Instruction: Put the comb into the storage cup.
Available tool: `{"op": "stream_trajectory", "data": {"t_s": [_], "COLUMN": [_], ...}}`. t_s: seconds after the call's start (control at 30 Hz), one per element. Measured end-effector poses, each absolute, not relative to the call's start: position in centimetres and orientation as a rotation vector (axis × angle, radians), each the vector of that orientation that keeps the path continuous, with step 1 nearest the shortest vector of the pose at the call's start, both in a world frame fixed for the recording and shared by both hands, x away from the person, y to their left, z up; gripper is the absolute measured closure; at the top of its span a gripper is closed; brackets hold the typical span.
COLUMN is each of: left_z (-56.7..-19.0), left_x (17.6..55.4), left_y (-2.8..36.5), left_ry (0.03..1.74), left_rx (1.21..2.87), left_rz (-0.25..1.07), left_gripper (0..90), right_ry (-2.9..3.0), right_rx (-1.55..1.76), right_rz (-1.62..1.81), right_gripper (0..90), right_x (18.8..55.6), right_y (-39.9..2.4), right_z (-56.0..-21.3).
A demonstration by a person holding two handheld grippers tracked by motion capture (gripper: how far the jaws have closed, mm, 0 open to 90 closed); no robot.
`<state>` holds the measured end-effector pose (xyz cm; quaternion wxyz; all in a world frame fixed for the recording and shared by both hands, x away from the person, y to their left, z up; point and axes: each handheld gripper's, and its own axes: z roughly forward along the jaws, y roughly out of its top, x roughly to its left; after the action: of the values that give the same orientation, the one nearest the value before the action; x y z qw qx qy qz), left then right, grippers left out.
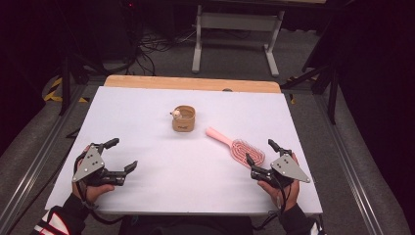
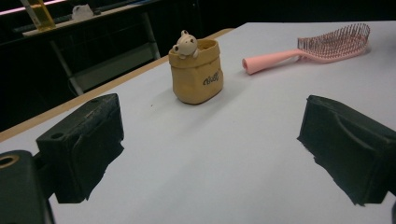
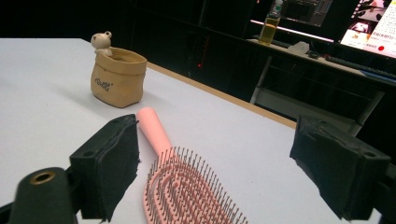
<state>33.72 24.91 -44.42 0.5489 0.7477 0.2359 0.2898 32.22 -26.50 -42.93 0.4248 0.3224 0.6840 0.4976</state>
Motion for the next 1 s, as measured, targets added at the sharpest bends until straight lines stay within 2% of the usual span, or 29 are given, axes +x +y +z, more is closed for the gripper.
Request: {"op": "stream_trajectory", "data": {"t_s": [0.3,0.67,0.73,0.77,0.83,1.0], "left_z": [-44.3,-44.5,-44.5,-44.5,-44.6,-44.6], "left_x": [33.2,33.3,33.4,33.4,33.4,33.4], "left_y": [25.1,25.1,25.1,25.0,24.7,24.8], "left_ry": [0.549,0.553,0.558,0.554,0.550,0.554], "left_rx": [1.786,1.784,1.787,1.790,1.801,1.802], "left_rz": [0.689,0.674,0.672,0.674,0.672,0.664], "left_gripper": [7.3,7.4,7.4,7.4,7.4,7.4], "right_ry": [1.730,1.728,1.741,1.741,1.762,1.825], "right_rx": [0.804,0.830,0.861,0.861,0.883,0.898], "right_rz": [1.239,1.296,1.317,1.317,1.346,1.359], "right_gripper": [19.1,29.6,37.4,37.4,50.7,70.8], "right_x": [32.4,34.0,34.8,34.8,35.8,37.3], "right_y": [-25.8,-24.2,-23.8,-23.8,-23.5,-22.8], "right_z": [-42.6,-40.5,-40.0,-40.0,-39.3,-38.4]}}
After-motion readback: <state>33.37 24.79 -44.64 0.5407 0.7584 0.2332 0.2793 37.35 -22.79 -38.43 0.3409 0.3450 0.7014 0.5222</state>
